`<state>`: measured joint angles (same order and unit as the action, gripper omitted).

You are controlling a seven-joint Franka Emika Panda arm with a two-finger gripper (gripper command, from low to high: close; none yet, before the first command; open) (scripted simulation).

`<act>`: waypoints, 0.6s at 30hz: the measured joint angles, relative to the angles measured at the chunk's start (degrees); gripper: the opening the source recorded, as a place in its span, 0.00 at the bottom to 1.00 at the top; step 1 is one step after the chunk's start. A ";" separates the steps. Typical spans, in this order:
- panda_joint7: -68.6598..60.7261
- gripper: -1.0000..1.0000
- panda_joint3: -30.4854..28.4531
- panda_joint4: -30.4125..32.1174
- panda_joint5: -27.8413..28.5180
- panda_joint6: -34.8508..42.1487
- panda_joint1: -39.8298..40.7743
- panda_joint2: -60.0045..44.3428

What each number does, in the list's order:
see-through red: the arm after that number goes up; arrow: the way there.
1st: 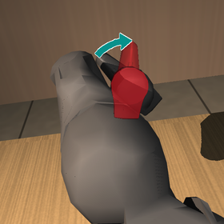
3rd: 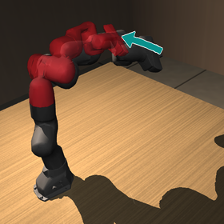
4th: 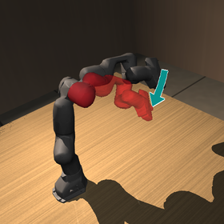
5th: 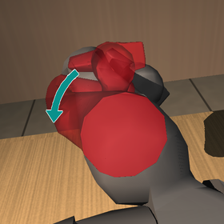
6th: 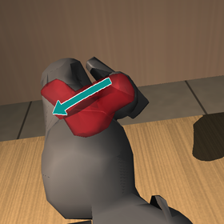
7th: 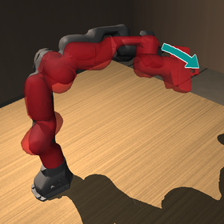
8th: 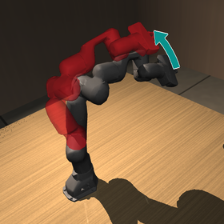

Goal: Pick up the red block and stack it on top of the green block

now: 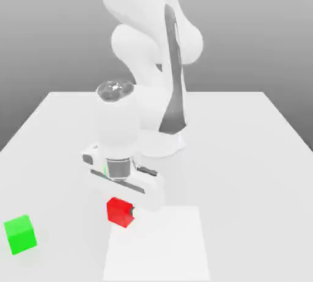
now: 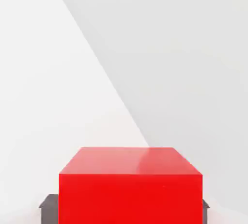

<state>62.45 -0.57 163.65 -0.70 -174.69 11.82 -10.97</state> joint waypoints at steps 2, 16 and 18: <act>0.01 0.00 0.17 0.00 0.02 0.01 0.17 -0.01; 8.12 0.00 -4.61 -10.03 -0.52 19.60 7.02 9.54; 10.65 0.00 -5.94 -14.17 -0.99 21.76 9.49 7.54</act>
<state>73.10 -6.51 149.48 -1.69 -152.93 21.30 -3.43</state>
